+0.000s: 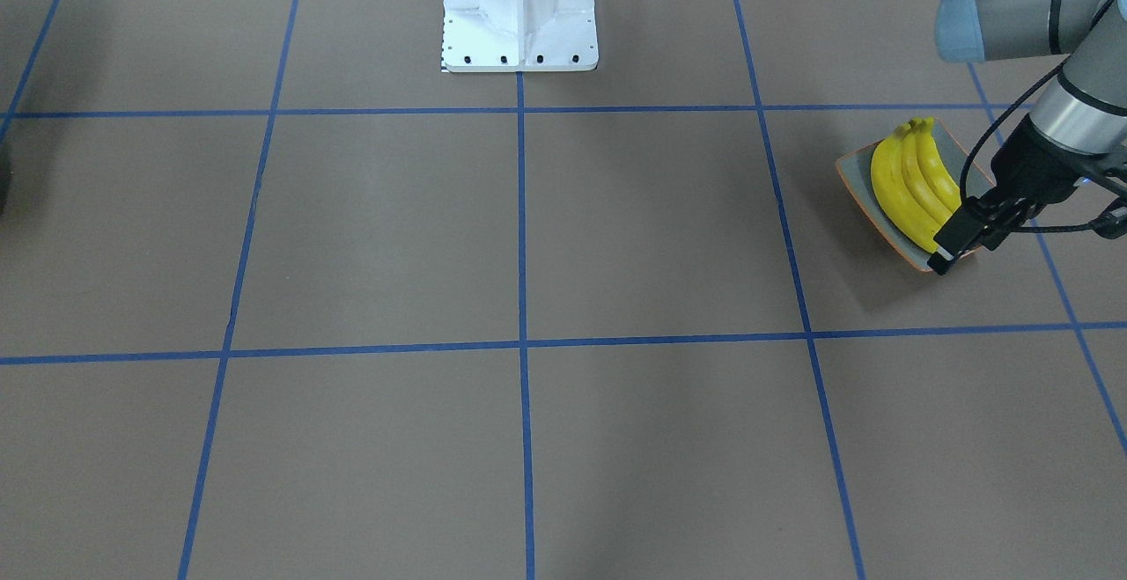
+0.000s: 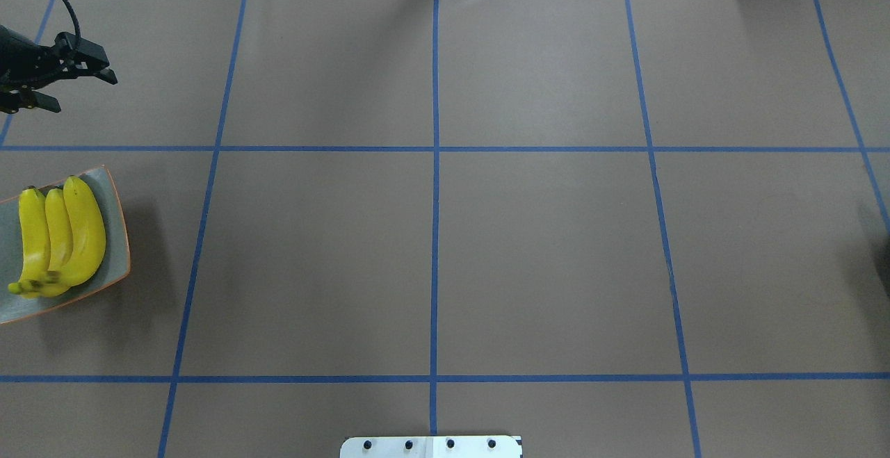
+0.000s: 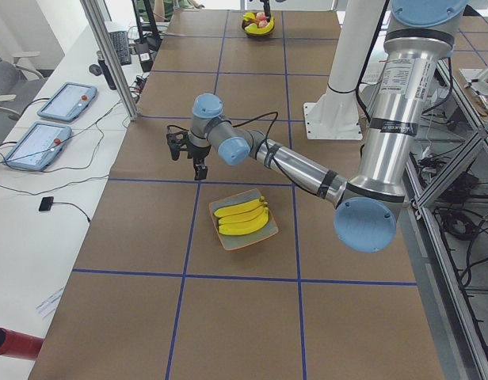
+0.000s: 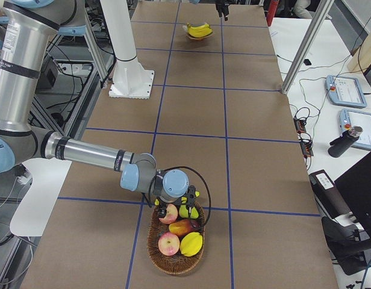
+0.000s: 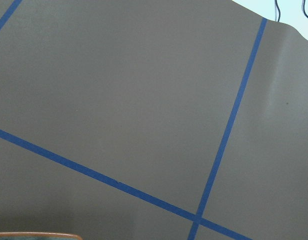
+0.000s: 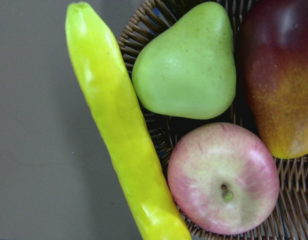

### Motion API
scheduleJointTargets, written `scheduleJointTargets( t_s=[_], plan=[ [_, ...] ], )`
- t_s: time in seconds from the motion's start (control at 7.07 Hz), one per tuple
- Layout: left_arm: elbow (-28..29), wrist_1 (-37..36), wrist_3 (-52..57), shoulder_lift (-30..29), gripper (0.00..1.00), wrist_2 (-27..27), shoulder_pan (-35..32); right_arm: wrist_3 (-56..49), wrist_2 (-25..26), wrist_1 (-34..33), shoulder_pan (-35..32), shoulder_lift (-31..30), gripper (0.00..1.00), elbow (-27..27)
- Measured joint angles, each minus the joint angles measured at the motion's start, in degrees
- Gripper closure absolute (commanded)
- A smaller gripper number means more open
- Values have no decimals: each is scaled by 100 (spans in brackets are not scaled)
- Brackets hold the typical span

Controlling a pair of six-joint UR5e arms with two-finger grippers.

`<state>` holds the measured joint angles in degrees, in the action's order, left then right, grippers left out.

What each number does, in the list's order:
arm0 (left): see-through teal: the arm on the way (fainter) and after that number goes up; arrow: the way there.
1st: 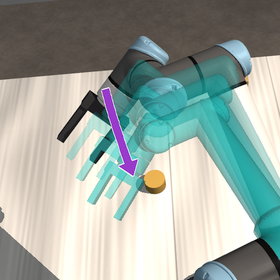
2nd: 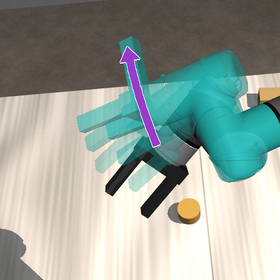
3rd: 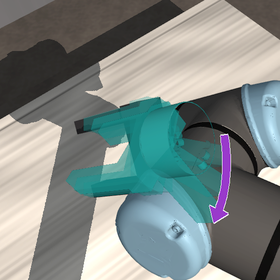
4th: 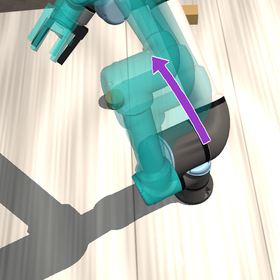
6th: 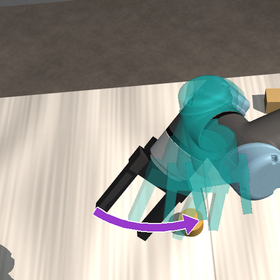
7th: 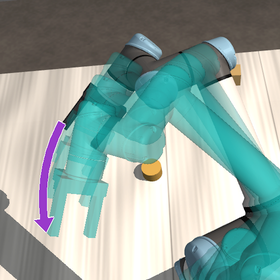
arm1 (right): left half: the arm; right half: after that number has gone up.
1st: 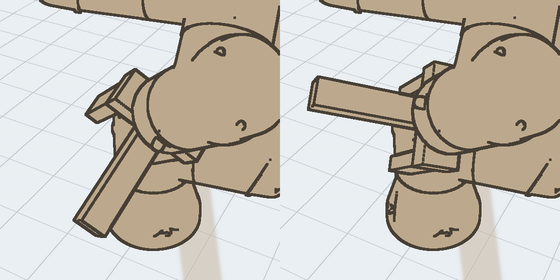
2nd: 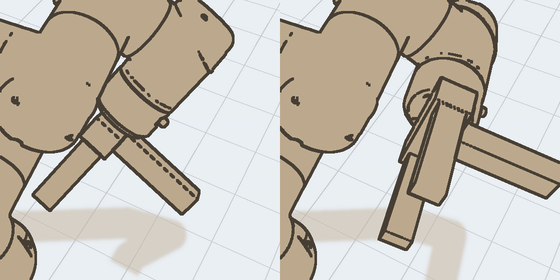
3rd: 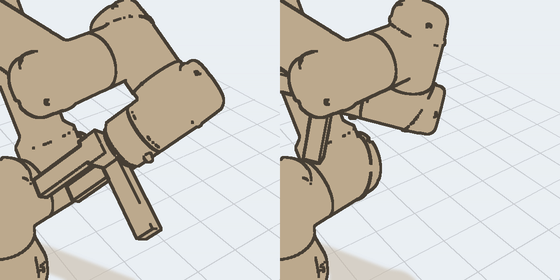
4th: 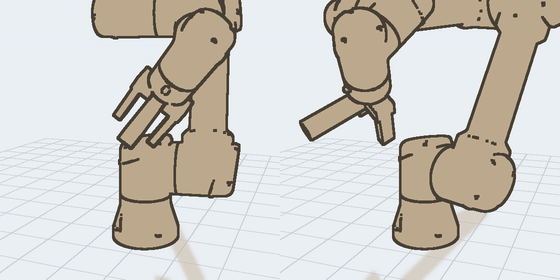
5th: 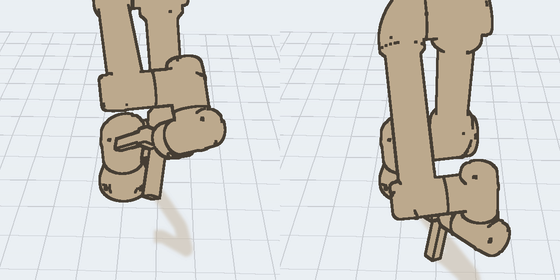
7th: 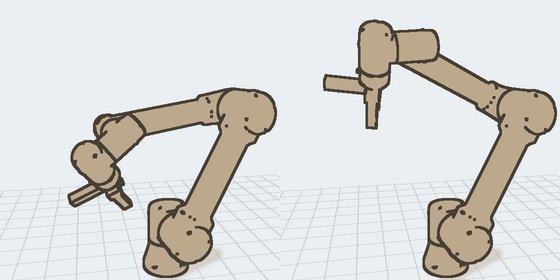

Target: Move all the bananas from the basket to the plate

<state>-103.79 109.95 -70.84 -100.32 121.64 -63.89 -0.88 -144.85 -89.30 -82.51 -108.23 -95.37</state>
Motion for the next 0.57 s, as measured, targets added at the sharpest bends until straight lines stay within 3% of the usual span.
scheduleJointTargets(
  t_s=[0.57],
  plan=[
    [10, 0, 2, -41, 0, 0, 0, -70, -336, 19, 72, 21, 0, 208]
  ],
)
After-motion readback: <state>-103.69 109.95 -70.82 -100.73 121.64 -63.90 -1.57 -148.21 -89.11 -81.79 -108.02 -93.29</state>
